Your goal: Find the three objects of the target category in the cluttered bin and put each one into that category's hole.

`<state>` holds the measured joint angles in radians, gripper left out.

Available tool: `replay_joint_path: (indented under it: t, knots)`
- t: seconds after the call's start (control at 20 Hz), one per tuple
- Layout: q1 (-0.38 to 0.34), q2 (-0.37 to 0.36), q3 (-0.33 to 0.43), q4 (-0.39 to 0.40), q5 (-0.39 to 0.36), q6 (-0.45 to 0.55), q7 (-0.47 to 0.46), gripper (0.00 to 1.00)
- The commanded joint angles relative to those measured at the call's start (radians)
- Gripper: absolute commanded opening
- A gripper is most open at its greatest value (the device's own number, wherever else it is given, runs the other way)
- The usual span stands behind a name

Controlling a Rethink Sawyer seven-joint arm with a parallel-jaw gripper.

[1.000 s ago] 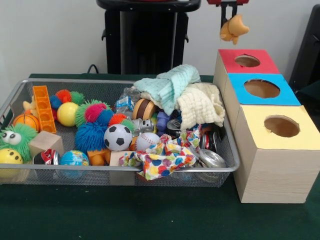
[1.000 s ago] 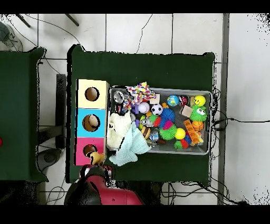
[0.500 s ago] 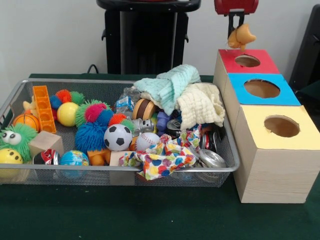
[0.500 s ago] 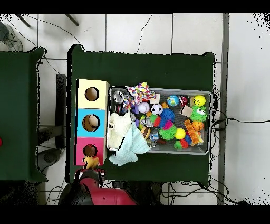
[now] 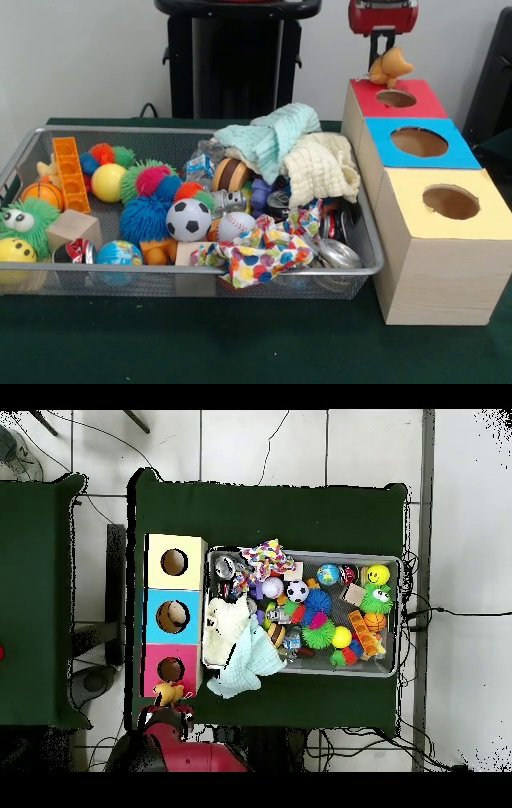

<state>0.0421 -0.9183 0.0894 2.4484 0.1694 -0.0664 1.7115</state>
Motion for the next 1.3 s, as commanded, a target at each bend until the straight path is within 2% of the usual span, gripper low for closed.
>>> replay_joint_path:
  t: [0.05, 0.3, 0.65, 0.75, 0.9, 1.15, 1.3]
  knots:
    - [0.009, 0.06, -0.002, -0.107, 0.082, -0.037, 0.251, 0.0]
    - [0.011, 0.047, -0.003, -0.106, 0.089, -0.022, 0.247, 0.0]
    - [0.058, 0.0, -0.055, -0.149, 0.11, 0.074, 0.199, 0.0]
    - [0.088, 0.012, -0.087, -0.185, 0.119, 0.103, 0.18, 0.0]
    - [0.05, 0.044, -0.053, -0.212, 0.102, 0.101, 0.162, 0.0]
    - [0.055, 0.07, -0.083, -0.268, 0.091, 0.151, 0.131, 0.0]
    - [0.035, 0.076, -0.072, -0.288, 0.076, 0.173, 0.122, 0.0]
